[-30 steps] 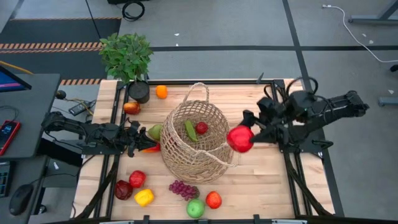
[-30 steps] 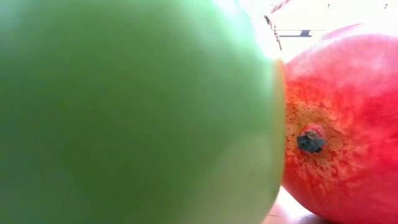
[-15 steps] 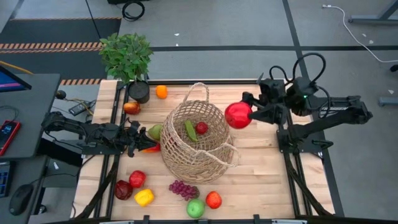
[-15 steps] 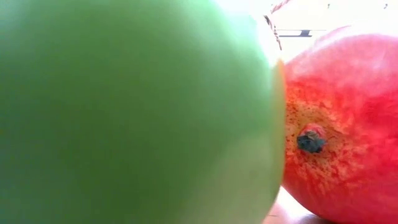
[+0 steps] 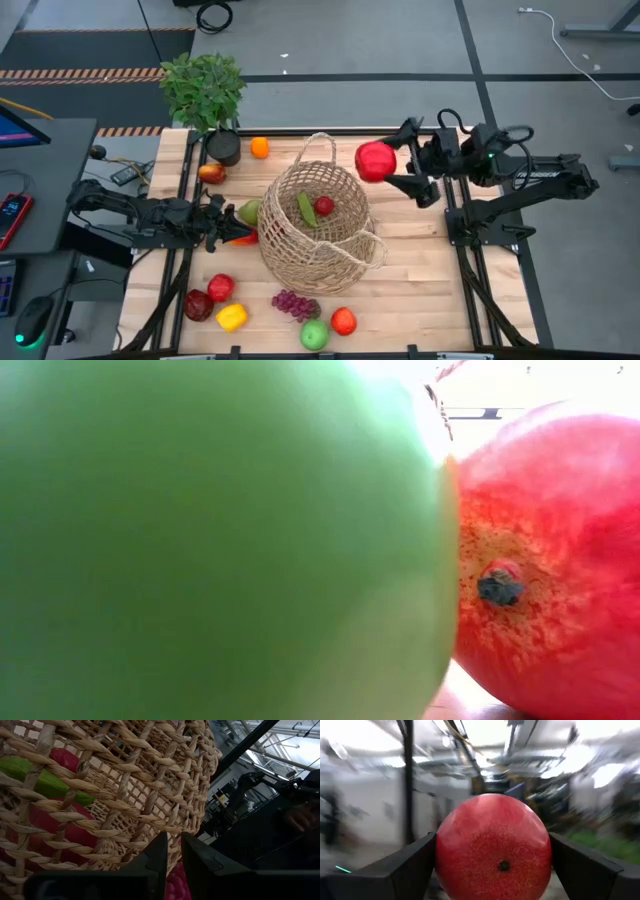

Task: Build produce basket
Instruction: Put the apple into the basket

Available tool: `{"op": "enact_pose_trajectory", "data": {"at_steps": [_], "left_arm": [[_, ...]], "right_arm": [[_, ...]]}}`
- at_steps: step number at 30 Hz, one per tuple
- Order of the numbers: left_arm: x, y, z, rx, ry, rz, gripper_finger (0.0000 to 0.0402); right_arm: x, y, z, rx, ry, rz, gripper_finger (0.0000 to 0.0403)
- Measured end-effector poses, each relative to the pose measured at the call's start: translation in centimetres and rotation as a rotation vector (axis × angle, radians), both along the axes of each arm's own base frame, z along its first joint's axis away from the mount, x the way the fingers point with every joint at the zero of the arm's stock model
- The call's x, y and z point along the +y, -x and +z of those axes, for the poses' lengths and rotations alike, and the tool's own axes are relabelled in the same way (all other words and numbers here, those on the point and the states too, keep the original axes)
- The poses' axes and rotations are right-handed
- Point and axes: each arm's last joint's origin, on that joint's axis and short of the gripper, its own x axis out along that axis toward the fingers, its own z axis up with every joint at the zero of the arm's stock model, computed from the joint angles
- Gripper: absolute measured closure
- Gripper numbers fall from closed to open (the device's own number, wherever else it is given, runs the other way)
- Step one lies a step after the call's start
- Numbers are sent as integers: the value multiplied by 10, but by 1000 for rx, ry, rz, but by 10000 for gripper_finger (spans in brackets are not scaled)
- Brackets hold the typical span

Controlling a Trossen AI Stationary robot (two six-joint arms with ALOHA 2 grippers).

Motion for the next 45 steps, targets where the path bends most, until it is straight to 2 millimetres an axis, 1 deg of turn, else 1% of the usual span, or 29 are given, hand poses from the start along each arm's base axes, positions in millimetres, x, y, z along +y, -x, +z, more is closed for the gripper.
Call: {"op": "enact_pose_trajectory", "data": {"at_steps": [5, 8, 12, 17, 21, 26, 32, 38, 41, 45], "left_arm": [[0, 0, 0, 0, 0, 0, 340], [0, 0, 0, 0, 0, 1, 344], [0, 0, 0, 0, 0, 0, 343], [0, 0, 0, 0, 0, 0, 339], [0, 0, 0, 0, 0, 0, 342], [0, 0, 0, 0, 0, 0, 345], [0, 0, 0, 0, 0, 0, 342], [0, 0, 0, 0, 0, 0, 342], [0, 0, 0, 0, 0, 1, 345], [0, 0, 0, 0, 0, 0, 344]], "right_arm": [[1, -2, -3, -7, 403, -176, 33], [1, -7, -7, 17, 521, -239, 31], [0, -17, -17, 98, 533, -258, 29], [0, -37, -40, 258, 553, -224, 28], [-1, -54, -58, 373, 561, -244, 28], [-2, -73, -74, 431, 581, -253, 28], [-2, -95, -98, 510, 681, -234, 28], [-1, -120, -125, 560, 707, -216, 28], [-2, -133, -142, 592, 711, -207, 28], [-2, -144, -165, 668, 723, -179, 28]]}}
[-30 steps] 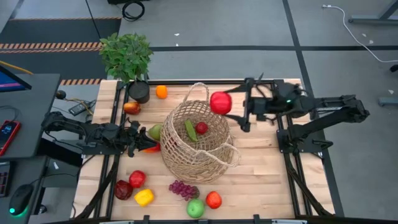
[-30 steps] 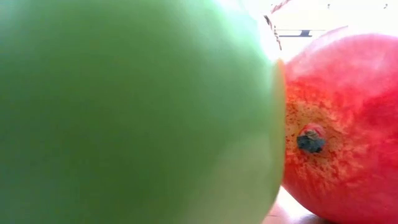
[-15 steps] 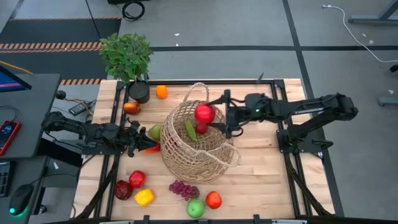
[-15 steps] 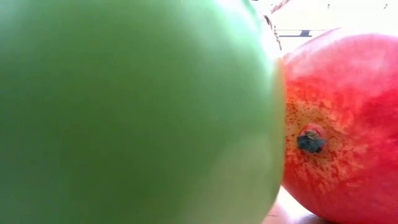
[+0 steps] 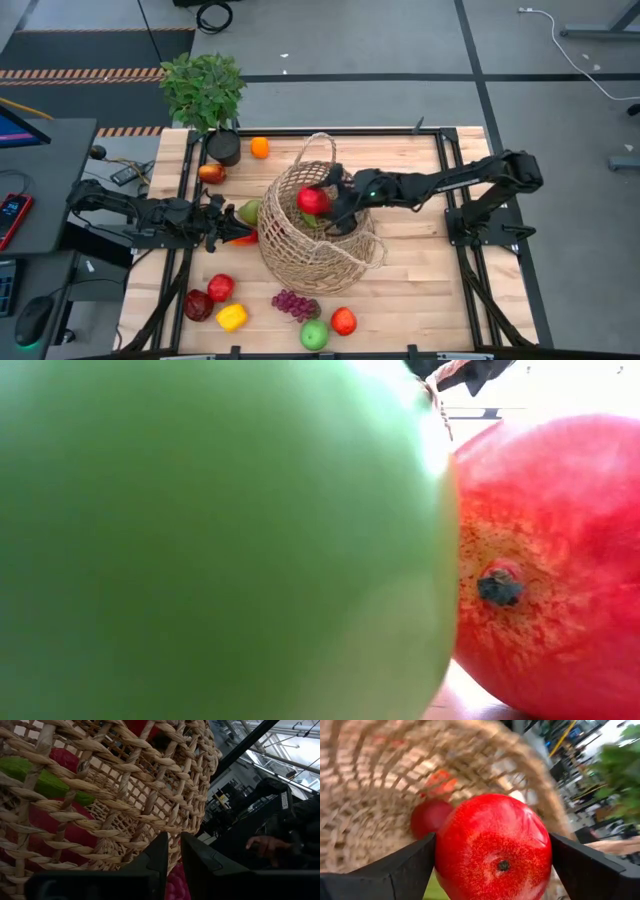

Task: Build produce basket
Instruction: Put the apple into the basket

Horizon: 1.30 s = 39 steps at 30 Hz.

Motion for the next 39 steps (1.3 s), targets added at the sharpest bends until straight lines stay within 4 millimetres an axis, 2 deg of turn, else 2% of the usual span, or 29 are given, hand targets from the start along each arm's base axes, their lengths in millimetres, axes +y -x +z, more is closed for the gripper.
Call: {"op": "enact_pose_trajectory", "data": {"at_steps": [7, 13, 20, 29, 33, 39], "left_arm": [[0, 0, 0, 0, 0, 0, 339], [0, 0, 0, -1, 1, 0, 343], [0, 0, 0, 0, 0, 0, 339], [0, 0, 0, 0, 1, 0, 344], [0, 0, 0, 0, 1, 0, 340], [0, 0, 0, 0, 0, 0, 341]], "right_arm": [[2, -12, -30, 92, 1, 6, 27], [0, -17, -46, 149, 1, 1, 27], [1, -18, -47, 150, -14, 2, 27], [7, -17, -48, 163, -217, 140, 27], [7, -17, -48, 166, -301, 108, 26], [8, -17, -47, 192, -461, 190, 6]]}}
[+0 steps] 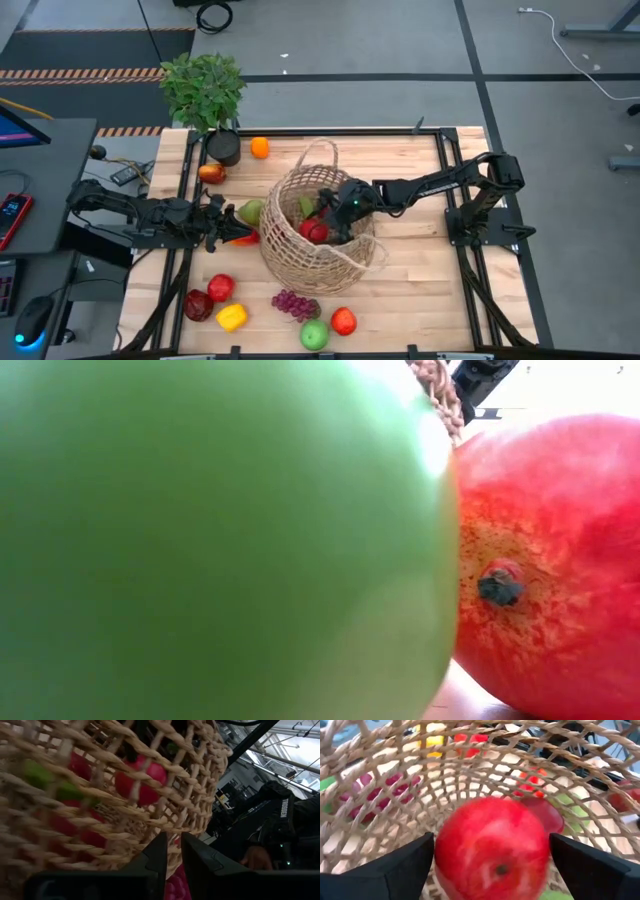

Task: Build produce basket
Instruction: Put the apple into the basket, then put the mango into the basket

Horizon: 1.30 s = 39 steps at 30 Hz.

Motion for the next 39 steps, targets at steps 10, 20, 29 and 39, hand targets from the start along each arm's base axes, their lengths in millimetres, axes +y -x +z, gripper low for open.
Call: {"op": "enact_pose_trajectory", "data": {"at_steps": [10, 20, 29, 39], "left_arm": [[0, 0, 0, 0, 0, 0, 339], [0, 0, 0, 0, 0, 0, 343], [0, 0, 0, 0, 0, 0, 341], [0, 0, 0, 0, 0, 0, 339]], "right_arm": [[-6, 0, 0, 8, -20, -38, 4], [-12, -10, 23, -271, 120, -200, 6], [-18, -9, 53, -511, 253, -326, 7], [-29, 17, 107, -733, 369, -557, 7]]}}
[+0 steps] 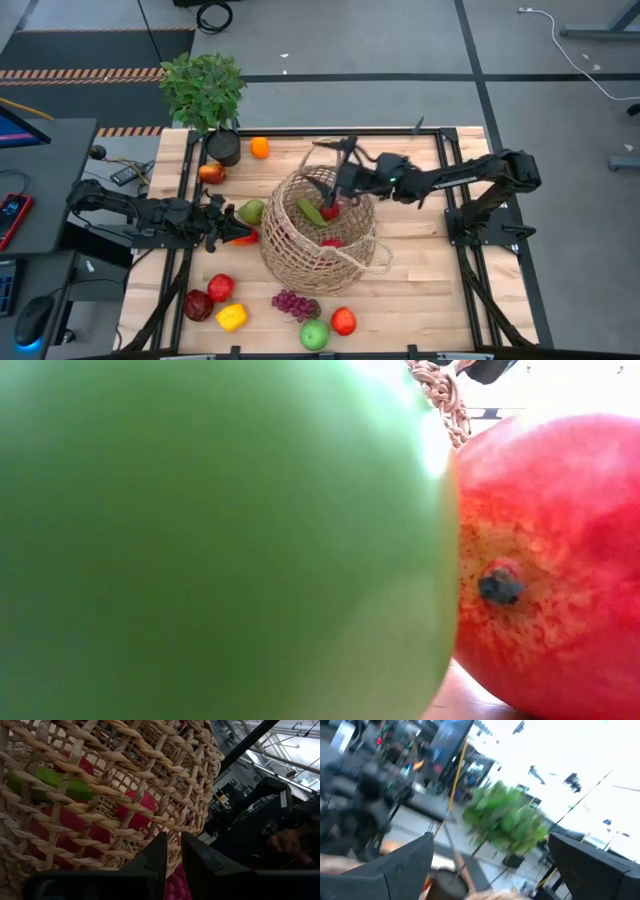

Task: Build produce basket
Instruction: Put the mango into the basket

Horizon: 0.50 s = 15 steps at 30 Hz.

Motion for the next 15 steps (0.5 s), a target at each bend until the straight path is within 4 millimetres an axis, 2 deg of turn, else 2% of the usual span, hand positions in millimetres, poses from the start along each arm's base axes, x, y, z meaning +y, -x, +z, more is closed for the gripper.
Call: {"op": "enact_pose_trajectory", "data": {"at_steps": [4, 8, 12, 15], "left_arm": [[0, 0, 0, 1, 0, 0, 341], [0, 0, 0, 1, -1, 0, 344], [0, 0, 0, 1, -1, -1, 340], [0, 0, 0, 0, 0, 0, 339]], "right_arm": [[-4, 23, 31, -107, -18, -59, 7], [-14, 50, 55, -193, -113, -177, 7], [-26, 76, 67, -162, -220, -266, 7], [-33, 97, 67, -75, -338, -224, 7]]}}
